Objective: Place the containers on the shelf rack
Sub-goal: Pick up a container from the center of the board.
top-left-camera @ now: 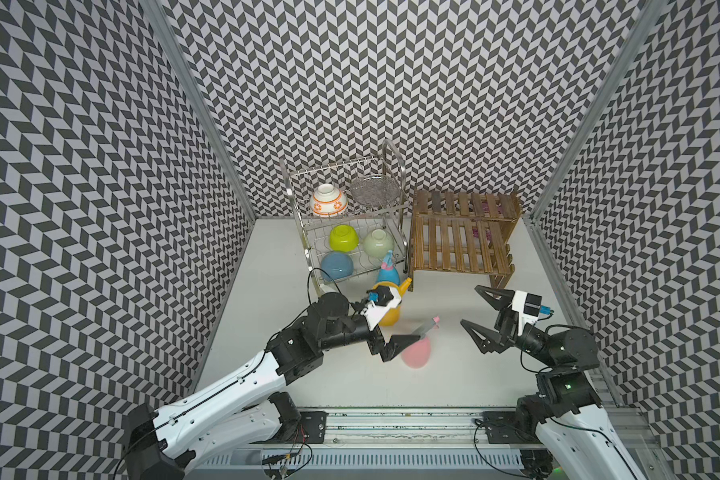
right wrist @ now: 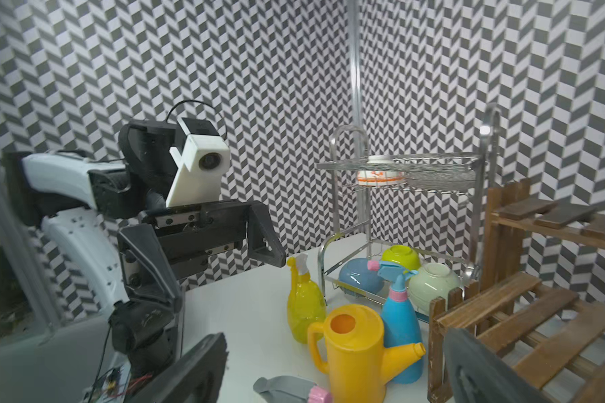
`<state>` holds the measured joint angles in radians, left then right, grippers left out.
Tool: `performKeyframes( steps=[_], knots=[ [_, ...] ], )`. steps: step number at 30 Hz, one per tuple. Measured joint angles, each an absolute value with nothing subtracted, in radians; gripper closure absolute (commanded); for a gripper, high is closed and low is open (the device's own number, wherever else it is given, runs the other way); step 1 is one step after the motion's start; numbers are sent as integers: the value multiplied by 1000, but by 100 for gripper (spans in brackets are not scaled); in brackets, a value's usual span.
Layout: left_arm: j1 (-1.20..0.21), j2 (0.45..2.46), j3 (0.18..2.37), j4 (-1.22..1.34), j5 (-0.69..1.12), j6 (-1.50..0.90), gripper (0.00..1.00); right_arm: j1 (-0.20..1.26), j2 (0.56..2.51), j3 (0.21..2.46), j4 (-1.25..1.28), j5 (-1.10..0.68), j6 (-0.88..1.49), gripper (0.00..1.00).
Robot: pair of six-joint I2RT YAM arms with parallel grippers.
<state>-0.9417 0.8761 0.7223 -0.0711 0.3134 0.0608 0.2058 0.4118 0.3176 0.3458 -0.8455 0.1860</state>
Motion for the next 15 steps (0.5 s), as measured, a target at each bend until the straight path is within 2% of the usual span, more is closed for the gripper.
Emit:
performKeyframes(
  steps=[4, 8, 15],
  knots=[
    [-995, 852, 672, -47, 273, 162, 7, 212, 412, 313, 355, -890, 139, 0],
    [-1033, 932, 668, -12, 208, 208, 17, 213, 430, 325, 321, -907, 94, 2],
    [-1098, 1032, 645, 31, 62, 258, 28, 214, 488, 340, 244, -916, 74, 6]
  ],
)
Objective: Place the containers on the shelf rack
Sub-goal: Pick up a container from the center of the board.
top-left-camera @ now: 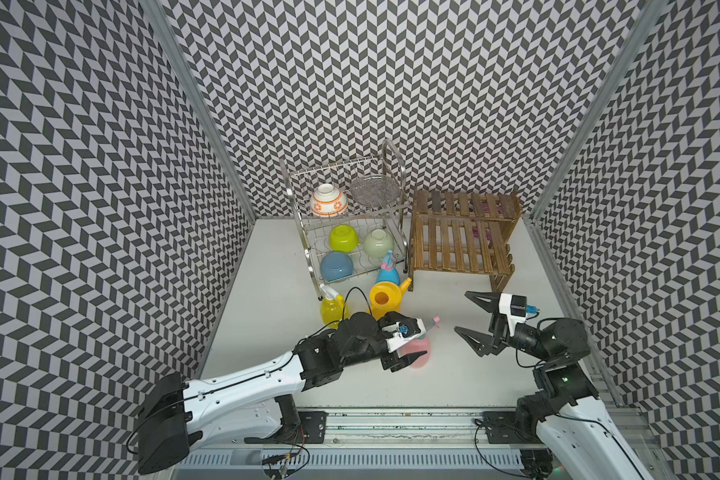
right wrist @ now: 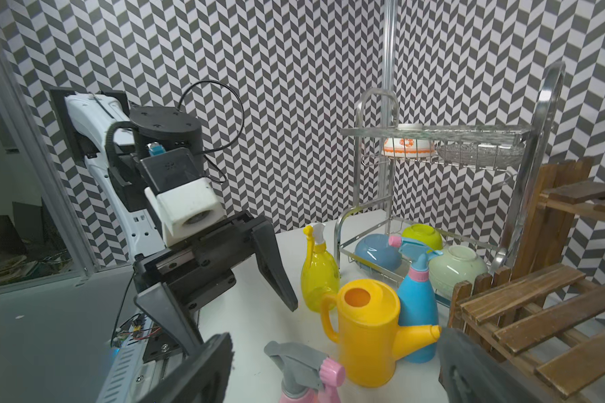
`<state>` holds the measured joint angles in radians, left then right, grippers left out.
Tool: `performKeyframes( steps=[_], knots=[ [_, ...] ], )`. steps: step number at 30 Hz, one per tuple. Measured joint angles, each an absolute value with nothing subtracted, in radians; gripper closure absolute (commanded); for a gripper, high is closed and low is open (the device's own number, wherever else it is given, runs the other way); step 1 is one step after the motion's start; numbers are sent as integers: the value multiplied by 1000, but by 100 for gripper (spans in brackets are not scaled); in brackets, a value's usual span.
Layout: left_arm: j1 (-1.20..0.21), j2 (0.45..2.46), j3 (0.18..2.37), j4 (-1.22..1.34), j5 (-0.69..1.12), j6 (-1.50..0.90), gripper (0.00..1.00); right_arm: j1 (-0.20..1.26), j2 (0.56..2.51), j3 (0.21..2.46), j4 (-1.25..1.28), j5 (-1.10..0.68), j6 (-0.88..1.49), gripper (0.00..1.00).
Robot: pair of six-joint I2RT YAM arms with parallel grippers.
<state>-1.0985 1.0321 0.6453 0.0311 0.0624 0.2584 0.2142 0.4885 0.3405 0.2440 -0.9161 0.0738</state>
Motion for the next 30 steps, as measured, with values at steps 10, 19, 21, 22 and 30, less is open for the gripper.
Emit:
performKeyframes(
  steps=[10, 19, 21, 22, 30],
  knots=[
    [-1100, 1042, 585, 118, 12, 272, 52, 220, 461, 405, 111, -849, 70, 9],
    [-1100, 1062, 585, 120, 41, 301, 70, 221, 466, 416, 120, -849, 72, 9],
    [-1100, 1082, 589, 119, 49, 299, 70, 222, 493, 416, 134, -862, 70, 10],
    [-1100, 1090, 592, 119, 53, 297, 70, 223, 513, 416, 138, -871, 70, 10],
    [-1100, 1121, 611, 119, 64, 277, 75, 246, 573, 434, 103, -894, 59, 12]
  ],
)
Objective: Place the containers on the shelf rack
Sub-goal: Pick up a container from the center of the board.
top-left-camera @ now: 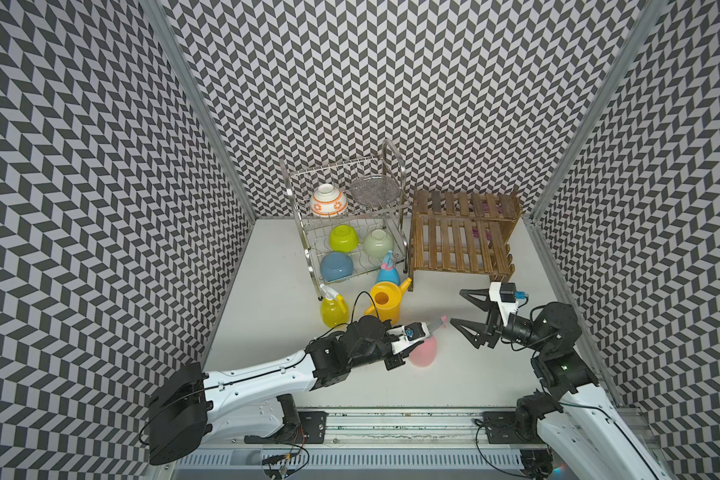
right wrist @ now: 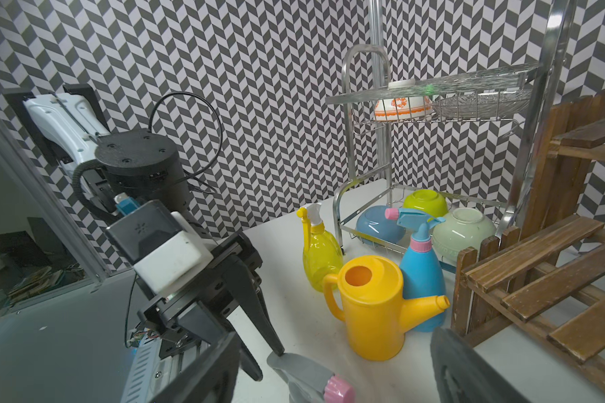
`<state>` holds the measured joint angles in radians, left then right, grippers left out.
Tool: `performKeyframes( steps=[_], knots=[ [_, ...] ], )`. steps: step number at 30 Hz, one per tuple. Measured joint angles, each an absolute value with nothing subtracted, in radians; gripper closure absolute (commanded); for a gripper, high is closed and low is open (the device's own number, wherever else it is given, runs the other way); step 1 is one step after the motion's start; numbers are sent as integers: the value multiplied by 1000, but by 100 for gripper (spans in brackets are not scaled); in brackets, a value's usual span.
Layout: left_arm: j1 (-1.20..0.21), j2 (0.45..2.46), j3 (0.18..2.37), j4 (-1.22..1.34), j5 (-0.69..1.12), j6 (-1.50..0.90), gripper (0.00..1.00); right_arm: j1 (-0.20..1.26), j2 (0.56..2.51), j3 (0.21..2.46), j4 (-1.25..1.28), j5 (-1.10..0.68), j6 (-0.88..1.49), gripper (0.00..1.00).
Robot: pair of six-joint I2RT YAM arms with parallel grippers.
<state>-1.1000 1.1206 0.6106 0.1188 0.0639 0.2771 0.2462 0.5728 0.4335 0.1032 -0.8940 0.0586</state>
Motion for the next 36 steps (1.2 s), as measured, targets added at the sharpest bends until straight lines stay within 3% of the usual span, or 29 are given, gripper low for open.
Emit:
performKeyframes(
  steps=[1, 3, 10, 27, 36],
  knots=[
    [-1100, 1121, 611, 119, 64, 275, 64, 247, 560, 434, 96, -893, 56, 11],
    [-1100, 1122, 611, 116, 56, 260, 56, 248, 525, 433, 85, -890, 52, 11],
    [-1100, 1138, 611, 118, 15, 241, 52, 251, 458, 428, 80, -880, 52, 10],
    [-1100, 1237, 651, 157, 17, 212, 67, 252, 475, 413, 53, -866, 44, 10],
    [-1100, 1237, 667, 155, 19, 224, 89, 252, 494, 410, 51, -861, 41, 11]
  ],
)
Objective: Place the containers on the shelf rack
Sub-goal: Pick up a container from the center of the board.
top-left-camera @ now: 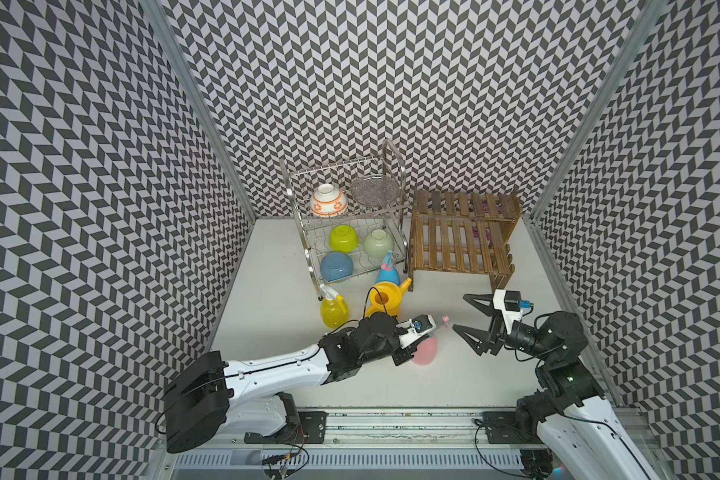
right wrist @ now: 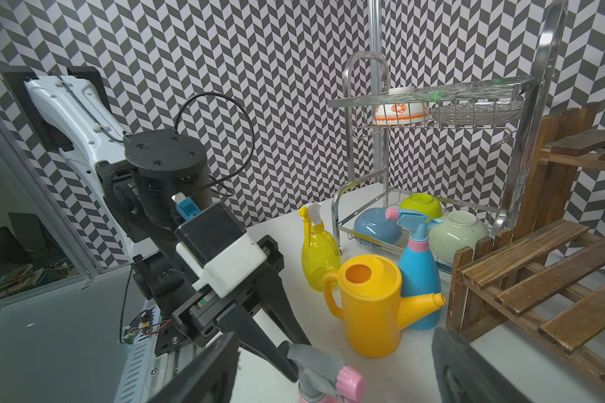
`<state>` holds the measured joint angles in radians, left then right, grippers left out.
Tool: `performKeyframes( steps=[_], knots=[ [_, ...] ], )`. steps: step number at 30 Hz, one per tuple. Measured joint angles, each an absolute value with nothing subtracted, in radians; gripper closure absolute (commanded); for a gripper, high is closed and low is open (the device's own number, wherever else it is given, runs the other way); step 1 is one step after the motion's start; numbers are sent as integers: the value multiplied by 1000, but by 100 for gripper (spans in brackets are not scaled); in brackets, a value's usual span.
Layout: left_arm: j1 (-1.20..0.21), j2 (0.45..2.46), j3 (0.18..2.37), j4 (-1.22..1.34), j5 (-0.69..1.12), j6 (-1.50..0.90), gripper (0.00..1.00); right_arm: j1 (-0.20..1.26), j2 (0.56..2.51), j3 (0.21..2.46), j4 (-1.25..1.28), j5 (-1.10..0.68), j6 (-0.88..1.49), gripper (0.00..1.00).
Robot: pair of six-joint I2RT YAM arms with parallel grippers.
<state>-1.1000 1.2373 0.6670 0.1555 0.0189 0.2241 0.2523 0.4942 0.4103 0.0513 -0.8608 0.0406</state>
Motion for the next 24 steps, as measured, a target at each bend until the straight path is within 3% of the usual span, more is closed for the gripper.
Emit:
performKeyframes(
  steps=[6, 14, 19, 24],
  knots=[
    [-1099, 1213, 672, 115, 20, 273, 100, 252, 506, 411, 43, -868, 8, 10],
    [-1036, 985, 672, -58, 147, 464, 100, 264, 598, 477, 11, -1026, -75, 3],
    [-982, 927, 693, -149, 256, 531, 100, 374, 672, 547, -17, -1082, -170, 4],
    [-971, 955, 741, -204, 317, 542, 100, 536, 831, 659, -99, -1049, -298, 11]
  ],
)
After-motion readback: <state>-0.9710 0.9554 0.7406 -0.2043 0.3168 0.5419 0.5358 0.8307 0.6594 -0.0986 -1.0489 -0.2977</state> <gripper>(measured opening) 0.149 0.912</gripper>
